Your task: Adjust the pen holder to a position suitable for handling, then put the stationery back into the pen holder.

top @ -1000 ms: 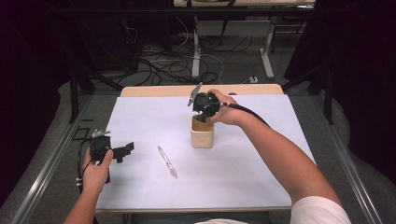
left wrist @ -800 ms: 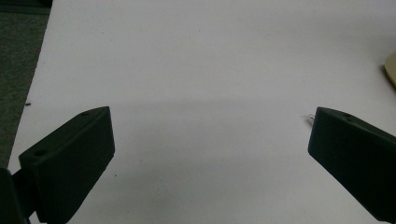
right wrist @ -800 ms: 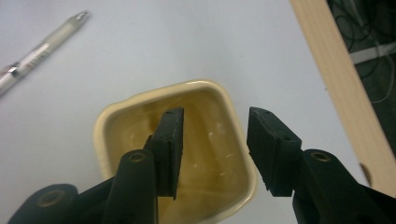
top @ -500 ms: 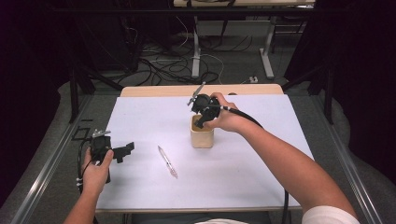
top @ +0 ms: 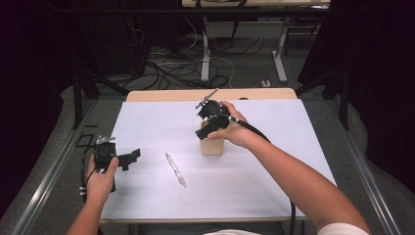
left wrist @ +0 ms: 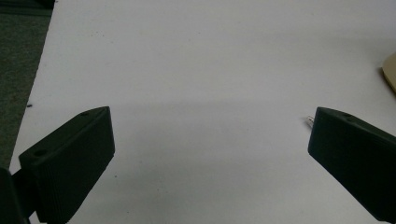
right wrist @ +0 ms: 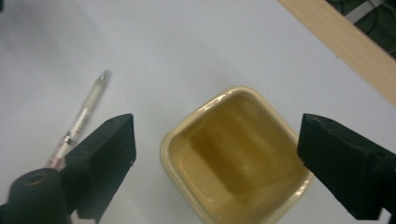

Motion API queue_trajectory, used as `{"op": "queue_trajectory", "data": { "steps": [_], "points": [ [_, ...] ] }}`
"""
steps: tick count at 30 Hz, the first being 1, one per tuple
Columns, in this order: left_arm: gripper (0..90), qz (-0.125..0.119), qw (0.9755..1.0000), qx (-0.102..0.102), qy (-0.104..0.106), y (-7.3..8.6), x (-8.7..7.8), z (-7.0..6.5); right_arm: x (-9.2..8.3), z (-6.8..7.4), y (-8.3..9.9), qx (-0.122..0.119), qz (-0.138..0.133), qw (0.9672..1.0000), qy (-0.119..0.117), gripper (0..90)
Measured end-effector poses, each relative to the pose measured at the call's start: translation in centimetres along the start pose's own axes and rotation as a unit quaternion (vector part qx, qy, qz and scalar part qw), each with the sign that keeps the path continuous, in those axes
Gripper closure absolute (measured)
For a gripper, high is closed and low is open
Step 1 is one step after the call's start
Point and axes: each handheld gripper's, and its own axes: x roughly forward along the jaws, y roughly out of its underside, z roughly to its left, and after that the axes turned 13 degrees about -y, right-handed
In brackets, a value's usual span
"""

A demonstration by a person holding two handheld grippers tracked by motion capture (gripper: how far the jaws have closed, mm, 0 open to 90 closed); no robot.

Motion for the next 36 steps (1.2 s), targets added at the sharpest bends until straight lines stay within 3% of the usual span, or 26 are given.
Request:
{"op": "queue_trajectory", "data": {
  "steps": [3, 5, 13, 18, 24, 28, 36],
  "points": [
    [0.5, 0.002, 1.0, 0.003, 0.001, 0.0, 0.0, 0.0, 0.3, 0.2, 0.1, 0.036, -0.009, 0.9988, -0.032, 2.5],
    [0.5, 0.003, 1.0, 0.007, 0.004, -0.1, 0.0, 0.0, 0.5, 0.3, 0.2, 0.043, -0.016, 0.9973, -0.057, 2.5],
    [0.5, 0.004, 1.0, 0.004, 0.006, -0.1, 0.2, -0.2, 1.0, 1.3, 0.5, 0.049, -0.038, 0.9969, -0.048, 9.3],
    [0.5, -0.001, 1.0, 0.002, 0.004, -0.2, 0.1, -0.1, 1.1, 2.1, 0.5, 0.057, -0.038, 0.9972, -0.03, 15.3],
    [0.5, 0.003, 1.0, 0.007, 0.002, -0.1, 0.1, 0.0, 1.2, 2.7, 0.4, 0.068, -0.048, 0.9965, -0.007, 15.7],
    [0.5, 0.004, 1.0, 0.006, 0.004, -0.1, 0.0, 0.0, 1.6, 2.9, 0.3, 0.072, -0.063, 0.9953, -0.016, 16.9],
    [0.5, 0.002, 1.0, 0.004, 0.005, -0.1, 0.1, 0.1, 2.6, 3.8, -0.3, 0.068, -0.055, 0.9959, -0.024, 19.9]
  ]
}}
